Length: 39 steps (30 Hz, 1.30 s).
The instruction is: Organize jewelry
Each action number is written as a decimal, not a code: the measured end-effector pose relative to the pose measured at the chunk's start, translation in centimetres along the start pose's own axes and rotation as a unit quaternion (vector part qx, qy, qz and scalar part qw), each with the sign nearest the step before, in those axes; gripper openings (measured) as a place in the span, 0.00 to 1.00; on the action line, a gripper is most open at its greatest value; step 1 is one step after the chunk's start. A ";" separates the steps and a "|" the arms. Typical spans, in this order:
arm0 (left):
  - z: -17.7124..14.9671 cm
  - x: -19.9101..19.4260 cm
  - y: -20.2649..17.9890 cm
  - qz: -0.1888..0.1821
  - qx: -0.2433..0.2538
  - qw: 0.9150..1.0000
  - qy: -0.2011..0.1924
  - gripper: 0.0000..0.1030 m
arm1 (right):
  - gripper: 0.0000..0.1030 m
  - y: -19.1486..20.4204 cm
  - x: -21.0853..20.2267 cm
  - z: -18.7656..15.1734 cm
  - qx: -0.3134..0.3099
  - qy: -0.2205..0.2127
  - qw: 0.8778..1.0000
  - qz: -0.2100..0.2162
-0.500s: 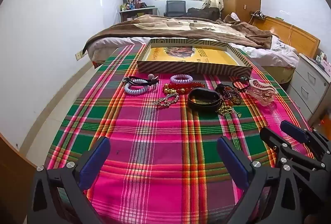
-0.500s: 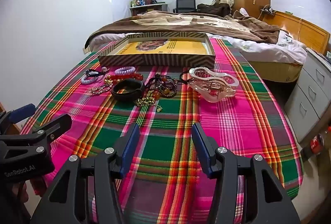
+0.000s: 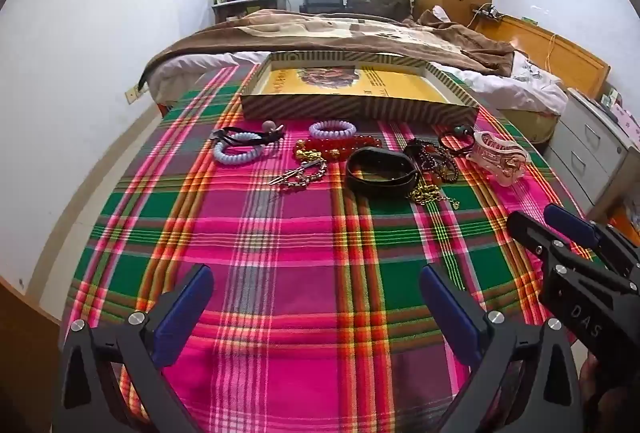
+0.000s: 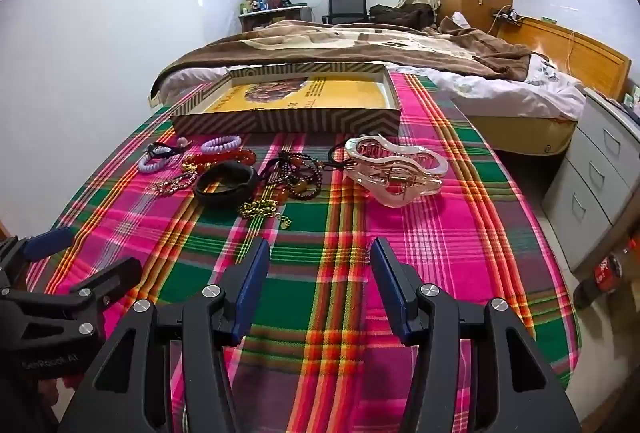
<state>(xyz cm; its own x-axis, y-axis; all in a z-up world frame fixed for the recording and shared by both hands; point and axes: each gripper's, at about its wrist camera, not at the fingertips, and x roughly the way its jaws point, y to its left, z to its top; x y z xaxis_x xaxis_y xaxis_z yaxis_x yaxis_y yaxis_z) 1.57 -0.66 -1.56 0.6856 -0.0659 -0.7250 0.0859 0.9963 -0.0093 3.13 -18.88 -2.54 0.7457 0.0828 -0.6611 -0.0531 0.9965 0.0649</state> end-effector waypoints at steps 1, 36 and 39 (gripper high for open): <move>0.0 0.0 0.1 -0.003 -0.002 1.000 -0.003 1.00 | 0.52 -0.1 0.0 0.0 0.000 -0.001 1.000 0.000; 1.0 0.0 0.8 -0.004 -0.011 1.000 -0.012 1.00 | 0.52 -0.4 0.4 0.6 0.001 -0.004 1.000 0.002; 1.0 0.1 0.8 -0.002 -0.011 1.000 -0.012 1.00 | 0.52 -0.4 0.4 0.6 0.001 -0.004 1.000 0.001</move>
<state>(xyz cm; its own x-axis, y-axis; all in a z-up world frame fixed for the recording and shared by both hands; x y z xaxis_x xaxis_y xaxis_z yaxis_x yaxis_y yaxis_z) 2.37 0.09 -0.95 0.7021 -0.0718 -0.7084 0.0731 0.9969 -0.0285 3.86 -19.23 -2.39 0.7505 0.0853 -0.6554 -0.0543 0.9962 0.0675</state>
